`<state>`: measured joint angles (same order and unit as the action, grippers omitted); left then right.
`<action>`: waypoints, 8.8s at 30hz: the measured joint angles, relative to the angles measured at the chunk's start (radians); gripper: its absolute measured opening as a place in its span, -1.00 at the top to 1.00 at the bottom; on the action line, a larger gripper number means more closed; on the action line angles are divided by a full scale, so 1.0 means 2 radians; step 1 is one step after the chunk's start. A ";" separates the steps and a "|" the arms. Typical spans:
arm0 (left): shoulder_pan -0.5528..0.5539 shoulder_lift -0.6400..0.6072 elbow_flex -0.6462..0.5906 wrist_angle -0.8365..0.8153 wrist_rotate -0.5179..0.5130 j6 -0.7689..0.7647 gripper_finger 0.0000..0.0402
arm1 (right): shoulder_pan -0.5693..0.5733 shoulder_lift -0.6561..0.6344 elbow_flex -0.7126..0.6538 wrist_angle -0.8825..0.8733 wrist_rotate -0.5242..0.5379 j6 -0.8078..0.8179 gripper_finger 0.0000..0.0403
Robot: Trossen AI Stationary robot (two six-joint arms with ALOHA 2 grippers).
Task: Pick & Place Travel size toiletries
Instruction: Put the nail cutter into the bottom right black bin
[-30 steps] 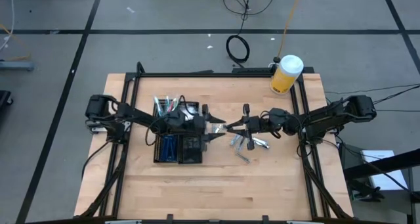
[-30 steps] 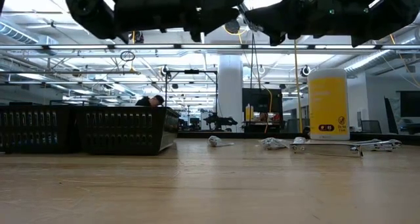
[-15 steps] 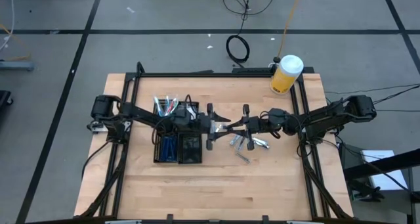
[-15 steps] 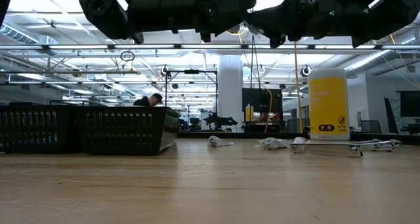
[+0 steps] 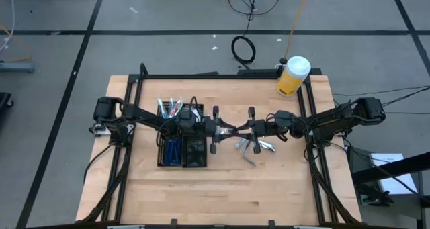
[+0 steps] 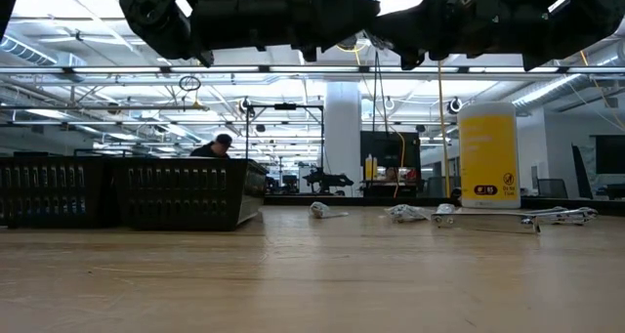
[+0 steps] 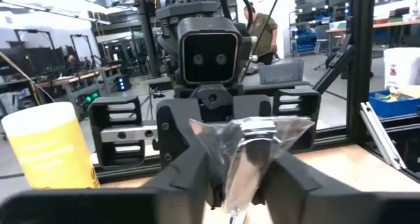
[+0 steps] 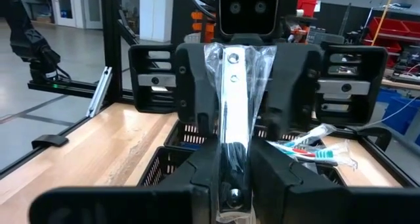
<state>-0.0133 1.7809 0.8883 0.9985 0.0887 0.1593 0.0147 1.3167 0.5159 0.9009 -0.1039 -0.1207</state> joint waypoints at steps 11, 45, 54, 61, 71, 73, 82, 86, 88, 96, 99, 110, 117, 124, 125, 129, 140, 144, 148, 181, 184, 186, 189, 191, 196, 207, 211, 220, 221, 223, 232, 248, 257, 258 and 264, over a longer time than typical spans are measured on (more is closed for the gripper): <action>0.013 -0.004 -0.001 -0.011 0.021 -0.021 0.82 | 0.001 -0.002 0.002 -0.053 0.029 0.003 0.53; -0.119 -0.143 -0.006 -0.704 -0.082 -0.566 0.71 | -0.017 0.000 0.000 -0.161 0.106 0.050 -0.36; -0.107 -0.124 -0.006 -0.704 -0.080 -0.558 0.66 | -0.017 0.000 0.000 -0.163 0.104 0.078 -0.38; -0.098 -0.127 -0.006 -0.704 -0.080 -0.549 0.52 | -0.017 0.000 0.000 -0.178 0.104 0.079 -0.44; -0.098 -0.127 -0.006 -0.703 -0.079 -0.527 -0.09 | -0.017 0.000 0.000 -0.179 0.104 0.070 -0.43; -0.098 -0.127 -0.006 -0.703 -0.079 -0.517 -0.18 | -0.017 0.000 0.000 -0.180 0.105 0.070 -0.44; -0.077 -0.129 0.027 -0.702 -0.079 -0.426 -0.35 | -0.035 0.076 0.020 -0.124 0.106 0.089 -0.39; -0.061 -0.129 0.058 -0.703 -0.079 -0.372 -0.35 | -0.044 0.159 0.083 -0.143 0.077 0.104 -0.35; -0.056 -0.129 0.077 -0.700 -0.085 -0.342 -0.35 | -0.047 0.201 0.121 -0.163 0.060 0.094 -0.34; -0.051 -0.129 0.109 -0.661 -0.114 -0.238 -0.35 | -0.066 0.296 0.254 -0.351 0.051 0.052 -0.34; -0.051 -0.129 0.109 -0.660 -0.114 -0.225 -0.35 | -0.076 0.295 0.261 -0.401 0.051 0.055 -0.34; -0.049 -0.129 0.109 -0.662 -0.115 -0.198 -0.35 | -0.091 0.232 0.258 -0.603 0.035 0.091 -0.25; -0.040 -0.129 0.109 -0.663 -0.125 -0.195 -0.35 | -0.084 0.181 0.249 -0.613 -0.005 0.130 -0.19; -0.032 -0.129 0.109 -0.666 -0.127 -0.194 -0.35 | -0.075 0.160 0.208 -0.600 0.064 0.131 -0.12; -0.031 -0.129 0.109 -0.667 -0.128 -0.194 -0.35 | -0.075 0.161 0.198 -0.588 0.061 0.127 -0.11; -0.029 -0.129 0.109 -0.667 -0.128 -0.194 -0.35 | -0.077 0.161 0.158 -0.514 0.042 0.127 -0.10; -0.029 -0.129 0.109 -0.660 -0.137 -0.197 -0.35 | -0.080 0.173 0.097 -0.386 0.038 0.125 -0.10; -0.029 -0.129 0.109 -0.659 -0.137 -0.200 -0.35 | -0.080 0.185 0.096 -0.383 0.032 0.133 -0.07; -0.029 -0.129 0.109 -0.658 -0.137 -0.203 -0.35 | -0.080 0.192 0.096 -0.392 0.029 0.136 0.09; -0.020 -0.124 0.109 -0.635 -0.199 -0.201 -0.35 | -0.079 0.010 0.029 -0.135 0.025 0.035 0.77; -0.020 -0.124 0.109 -0.594 -0.203 -0.196 -0.35 | -0.078 0.006 -0.027 0.024 0.024 0.037 0.77; -0.020 -0.121 0.109 -0.546 -0.203 -0.173 -0.35 | -0.078 0.011 -0.063 0.121 0.024 0.047 0.77; -0.020 -0.110 0.109 -0.463 -0.195 -0.127 -0.35 | -0.078 0.018 -0.100 0.228 0.024 0.060 0.77; -0.020 -0.096 0.109 -0.415 -0.174 -0.090 -0.35 | -0.078 0.021 -0.111 0.252 0.024 0.068 0.77; -0.012 -0.048 0.108 -0.301 -0.158 -0.051 -0.35 | -0.077 0.020 -0.113 0.261 0.006 0.080 0.77; 0.012 -0.030 0.109 -0.221 -0.131 -0.053 -0.35 | -0.065 0.020 -0.110 0.263 -0.016 0.067 0.77; 0.023 -0.023 0.109 -0.197 -0.065 -0.071 -0.35 | -0.065 0.020 -0.110 0.265 -0.016 0.067 0.77; 0.026 0.010 0.109 -0.143 -0.050 -0.072 -0.35 | -0.065 0.020 -0.108 0.258 -0.016 0.067 0.77; 0.026 0.013 0.109 -0.139 -0.046 -0.071 -0.35 | -0.065 0.020 -0.108 0.258 -0.016 0.067 0.77; 0.026 0.014 0.109 -0.134 -0.043 -0.071 -0.35 | -0.065 0.020 -0.108 0.255 -0.016 0.067 0.77; 0.025 0.014 0.109 -0.126 -0.043 -0.058 -0.03 | -0.065 0.020 -0.108 0.251 -0.016 0.067 0.77; 0.027 0.004 0.109 -0.176 -0.039 -0.064 0.68 | -0.067 0.019 -0.108 0.199 0.008 0.058 0.46; 0.012 -0.120 0.109 -0.405 -0.088 -0.115 0.68 | -0.072 0.016 -0.108 0.159 0.054 0.068 -0.23; 0.010 -0.137 0.109 -0.447 -0.088 -0.136 0.68 | -0.073 0.015 -0.108 0.157 0.054 0.068 -0.27; -0.026 -0.189 0.109 -0.692 -0.121 -0.282 0.68 | -0.077 0.015 -0.108 0.156 0.053 0.069 -0.36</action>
<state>-0.0645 1.4023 1.1064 -0.3865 -0.1530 -0.4055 -0.1390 1.3460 0.2996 1.2125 0.0020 0.0171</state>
